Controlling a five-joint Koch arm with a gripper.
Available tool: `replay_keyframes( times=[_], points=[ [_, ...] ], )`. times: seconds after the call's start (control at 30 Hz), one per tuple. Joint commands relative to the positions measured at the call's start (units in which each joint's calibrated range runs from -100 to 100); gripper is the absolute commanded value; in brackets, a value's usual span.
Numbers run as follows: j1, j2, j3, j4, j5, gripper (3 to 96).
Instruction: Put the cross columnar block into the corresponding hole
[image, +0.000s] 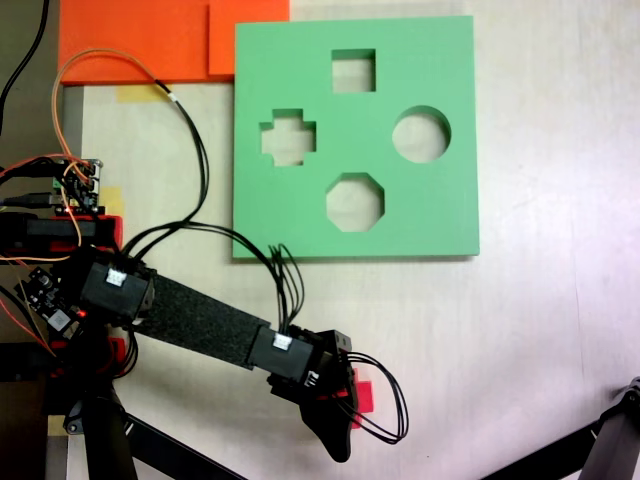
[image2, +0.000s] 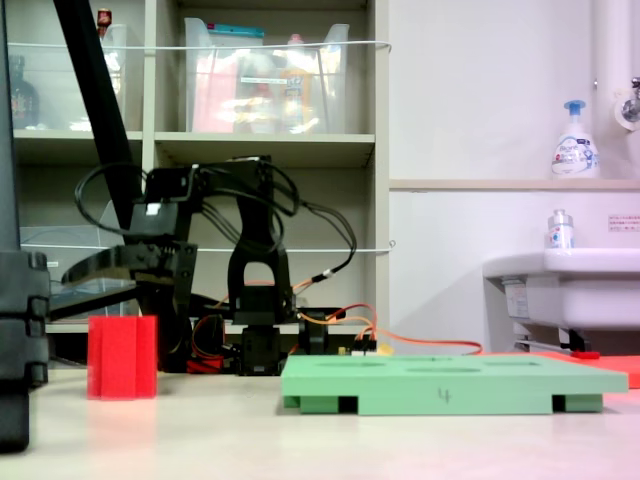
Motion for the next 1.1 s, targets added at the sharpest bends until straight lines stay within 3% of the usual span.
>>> replay_keyframes(
  times=[0.03, 1.1],
  points=[
    [0.1, 0.1, -1.1, 4.9, -0.4, 94.8],
    [0.2, 2.6, -10.1, 11.0, -0.5, 93.5]
  ],
)
